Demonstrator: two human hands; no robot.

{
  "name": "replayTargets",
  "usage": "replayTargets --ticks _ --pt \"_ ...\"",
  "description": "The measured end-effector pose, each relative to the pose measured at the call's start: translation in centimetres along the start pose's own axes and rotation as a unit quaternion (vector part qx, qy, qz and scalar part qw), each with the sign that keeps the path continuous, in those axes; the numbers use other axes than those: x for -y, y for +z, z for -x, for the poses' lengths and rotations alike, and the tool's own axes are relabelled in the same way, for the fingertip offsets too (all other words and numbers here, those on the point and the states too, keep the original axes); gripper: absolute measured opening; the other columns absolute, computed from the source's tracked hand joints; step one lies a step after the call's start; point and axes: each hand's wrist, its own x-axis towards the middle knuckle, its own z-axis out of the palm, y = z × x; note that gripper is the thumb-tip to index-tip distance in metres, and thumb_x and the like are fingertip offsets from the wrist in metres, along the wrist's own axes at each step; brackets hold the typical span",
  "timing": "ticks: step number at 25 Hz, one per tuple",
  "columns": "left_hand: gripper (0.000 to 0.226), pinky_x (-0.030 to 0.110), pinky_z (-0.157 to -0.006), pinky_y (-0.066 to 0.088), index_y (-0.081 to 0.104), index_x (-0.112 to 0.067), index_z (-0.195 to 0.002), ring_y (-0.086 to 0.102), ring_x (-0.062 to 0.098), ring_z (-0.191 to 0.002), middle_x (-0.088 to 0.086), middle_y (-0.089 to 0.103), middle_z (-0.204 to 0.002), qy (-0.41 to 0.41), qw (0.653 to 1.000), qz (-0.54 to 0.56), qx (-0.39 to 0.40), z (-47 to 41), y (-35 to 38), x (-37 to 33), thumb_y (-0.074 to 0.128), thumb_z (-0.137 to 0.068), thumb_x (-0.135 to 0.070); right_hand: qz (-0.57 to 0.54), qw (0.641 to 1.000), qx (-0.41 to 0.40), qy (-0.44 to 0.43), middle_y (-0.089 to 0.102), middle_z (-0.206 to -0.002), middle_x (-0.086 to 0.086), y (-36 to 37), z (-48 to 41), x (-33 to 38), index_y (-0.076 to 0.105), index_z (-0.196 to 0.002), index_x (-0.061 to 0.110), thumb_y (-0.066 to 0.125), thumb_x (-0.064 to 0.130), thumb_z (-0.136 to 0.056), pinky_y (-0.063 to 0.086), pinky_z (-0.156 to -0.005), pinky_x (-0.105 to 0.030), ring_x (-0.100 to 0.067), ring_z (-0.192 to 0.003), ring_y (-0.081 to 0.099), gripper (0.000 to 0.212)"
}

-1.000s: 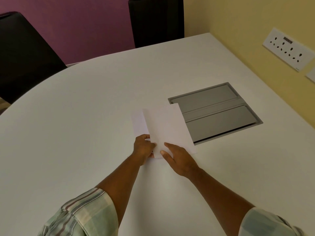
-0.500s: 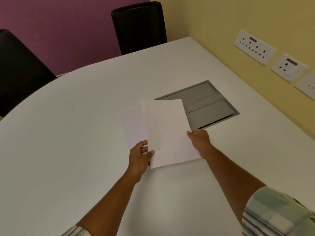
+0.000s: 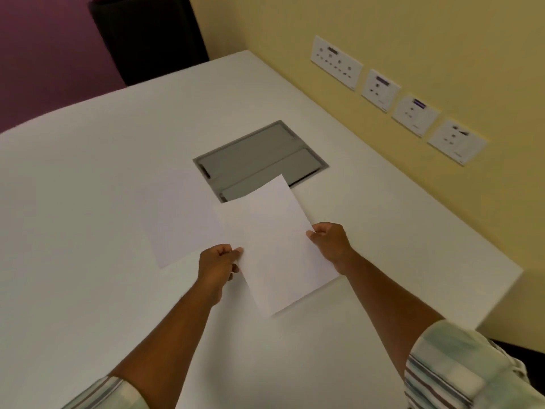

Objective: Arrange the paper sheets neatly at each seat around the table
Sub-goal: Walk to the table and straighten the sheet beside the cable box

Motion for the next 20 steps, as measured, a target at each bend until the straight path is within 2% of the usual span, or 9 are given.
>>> replayTargets --ticks 2,5,8,12,17,20 --pt "0.03 0.032 -0.057 0.044 0.061 -0.013 -0.067 0.054 0.024 -0.061 0.01 0.061 -0.07 -0.011 0.999 -0.028 0.026 0.9 2.5 0.4 0.084 -0.087 -0.018 0.007 0.999 -0.032 0.008 0.07 -0.095 -0.005 -2.6 0.5 -1.8 0.074 -0.107 0.004 0.075 0.016 -0.093 0.048 -0.063 -0.02 -0.014 -0.078 0.061 0.018" --pt "0.025 0.03 -0.057 0.048 0.065 -0.011 -0.072 0.057 0.021 -0.059 0.01 0.068 -0.076 -0.022 0.996 -0.06 0.06 2.4 6.3 1.5 0.085 -0.086 -0.016 0.022 0.997 -0.073 0.031 0.068 -0.087 -0.005 -6.2 1.2 -4.8 0.074 -0.098 0.003 0.076 0.016 -0.091 0.047 -0.06 -0.023 -0.017 -0.075 0.06 0.015" --pt "0.024 0.025 -0.052 0.049 0.066 -0.011 -0.075 0.063 0.016 -0.055 0.006 0.073 -0.077 -0.023 0.993 -0.088 0.081 3.5 9.6 2.5 0.087 -0.085 -0.017 0.025 0.995 -0.092 0.038 0.07 -0.09 -0.006 -9.3 1.7 -7.4 0.075 -0.1 0.004 0.075 0.015 -0.092 0.048 -0.074 -0.027 -0.019 -0.084 0.063 0.013" --pt "0.029 0.02 -0.04 0.043 0.063 -0.013 -0.07 0.062 0.011 -0.044 0.004 0.072 -0.069 -0.023 0.986 -0.131 0.099 4.4 12.6 4.5 0.09 -0.081 -0.016 0.04 0.993 -0.105 0.045 0.073 -0.098 -0.009 -11.8 2.0 -10.4 0.076 -0.107 0.003 0.075 0.014 -0.093 0.052 -0.084 -0.031 -0.023 -0.094 0.067 0.019" --pt "0.024 0.016 -0.037 0.04 0.066 -0.007 -0.077 0.068 0.016 -0.047 0.014 0.08 -0.08 -0.049 0.983 -0.151 0.095 5.1 14.5 7.0 0.088 -0.083 -0.014 0.066 0.99 -0.123 0.037 0.075 -0.101 -0.011 -12.8 1.6 -13.0 0.075 -0.109 0.007 0.077 0.017 -0.091 0.057 -0.091 -0.041 -0.027 -0.097 0.07 0.021" --pt "0.023 0.017 -0.036 0.04 0.068 -0.005 -0.079 0.071 0.019 -0.049 0.015 0.08 -0.081 -0.051 0.982 -0.156 0.094 5.1 15.3 8.3 0.088 -0.083 -0.014 0.087 0.986 -0.14 0.027 0.075 -0.102 -0.01 -12.4 1.6 -14.2 0.072 -0.111 0.011 0.075 0.02 -0.092 0.056 -0.087 -0.036 -0.026 -0.097 0.07 0.021"
